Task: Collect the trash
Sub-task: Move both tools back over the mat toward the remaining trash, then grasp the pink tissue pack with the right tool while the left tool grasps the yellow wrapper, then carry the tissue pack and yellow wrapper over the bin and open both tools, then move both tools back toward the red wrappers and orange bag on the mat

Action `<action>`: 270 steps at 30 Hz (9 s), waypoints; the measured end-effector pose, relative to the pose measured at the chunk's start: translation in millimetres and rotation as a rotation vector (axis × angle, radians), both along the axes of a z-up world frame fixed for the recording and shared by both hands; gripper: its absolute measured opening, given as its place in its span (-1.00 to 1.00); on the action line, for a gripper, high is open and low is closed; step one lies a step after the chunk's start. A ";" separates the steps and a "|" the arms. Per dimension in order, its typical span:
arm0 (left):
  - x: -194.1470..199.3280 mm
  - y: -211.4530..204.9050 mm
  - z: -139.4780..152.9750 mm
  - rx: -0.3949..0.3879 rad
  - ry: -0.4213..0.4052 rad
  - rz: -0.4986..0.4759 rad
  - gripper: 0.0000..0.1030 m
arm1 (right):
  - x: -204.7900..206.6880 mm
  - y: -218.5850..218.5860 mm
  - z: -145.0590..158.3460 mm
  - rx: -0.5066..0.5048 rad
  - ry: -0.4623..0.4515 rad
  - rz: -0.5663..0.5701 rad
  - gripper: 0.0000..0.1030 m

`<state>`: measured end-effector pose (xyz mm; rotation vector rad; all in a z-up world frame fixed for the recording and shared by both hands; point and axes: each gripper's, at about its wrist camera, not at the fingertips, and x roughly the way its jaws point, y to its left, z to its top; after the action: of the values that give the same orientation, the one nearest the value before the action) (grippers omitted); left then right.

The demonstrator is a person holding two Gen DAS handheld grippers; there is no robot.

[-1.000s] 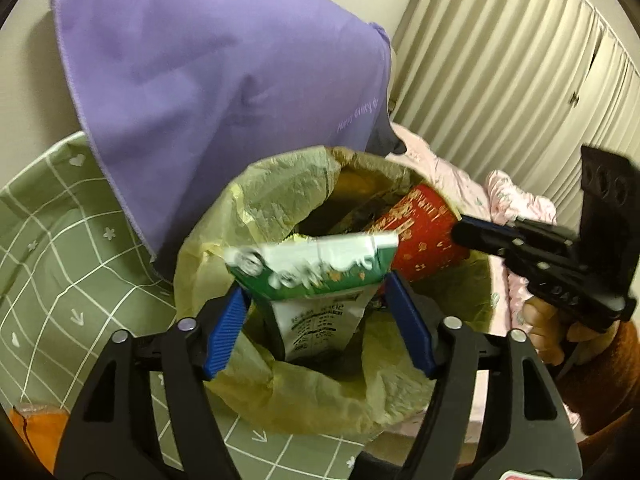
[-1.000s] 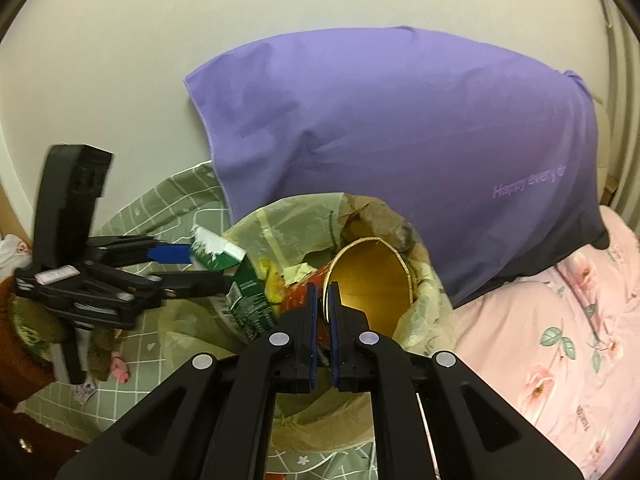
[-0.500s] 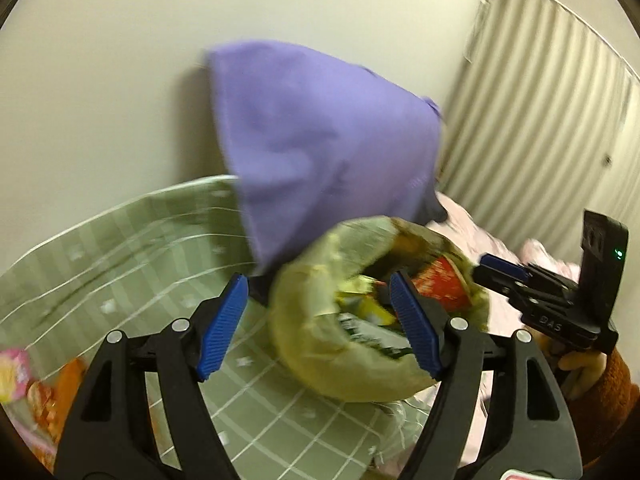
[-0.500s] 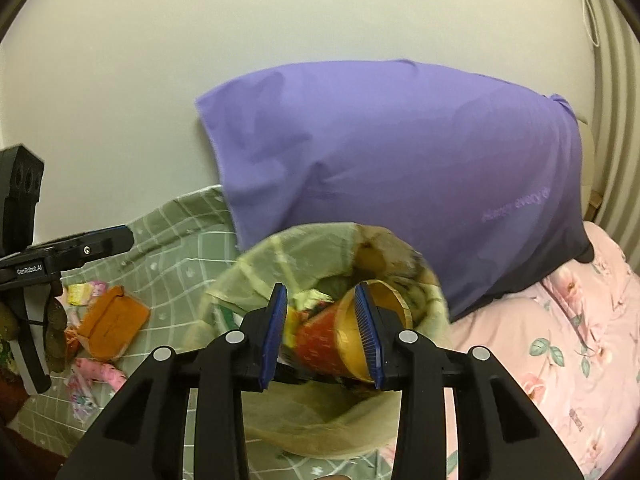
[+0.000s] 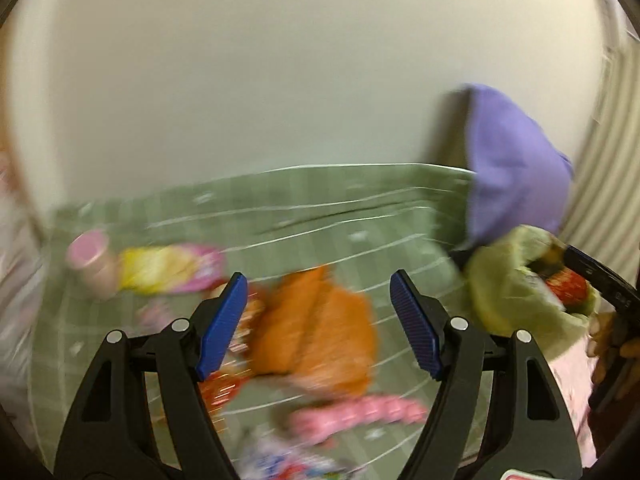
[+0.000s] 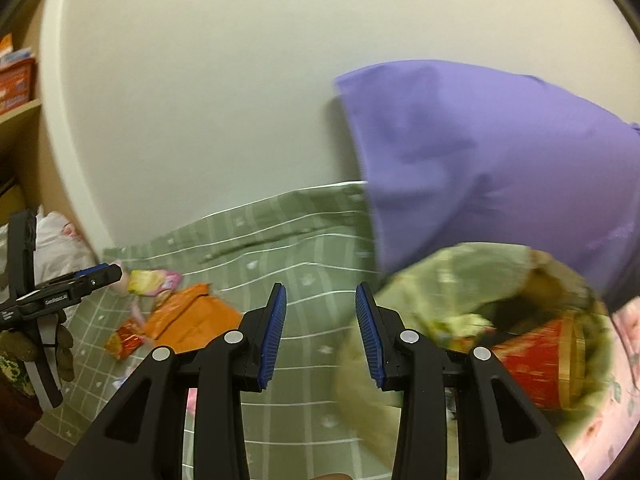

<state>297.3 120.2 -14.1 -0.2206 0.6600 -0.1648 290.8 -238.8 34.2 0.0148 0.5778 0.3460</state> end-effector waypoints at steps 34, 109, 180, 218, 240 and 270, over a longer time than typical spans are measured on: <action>-103.2 120.5 -73.7 -0.130 0.220 0.332 0.50 | -62.0 209.7 -159.5 -0.231 0.299 0.720 -0.17; 2.0 34.8 95.6 -0.128 -0.170 0.007 -0.81 | -15.4 22.6 2.6 -0.040 -0.021 0.084 -0.73; 16.6 -106.3 100.3 -0.146 -0.152 -0.362 -0.86 | -67.2 -78.3 49.5 -0.067 -0.149 -0.150 -0.73; 83.0 -327.5 -10.8 -0.250 0.073 -0.742 -0.86 | 7.6 -160.4 -26.4 -0.193 0.142 -0.166 -0.73; 95.4 -335.6 13.5 -0.326 0.143 -0.770 -0.31 | -20.3 -179.9 -10.0 -0.078 0.084 -0.252 -0.38; -2.4 25.7 -4.0 -0.071 0.016 0.062 -0.08 | -17.9 0.5 -0.5 -0.012 0.021 0.037 -0.33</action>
<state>294.8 145.9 -18.0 -0.3109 0.6634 -0.1276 272.9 -238.3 33.7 -0.0039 0.6020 0.3788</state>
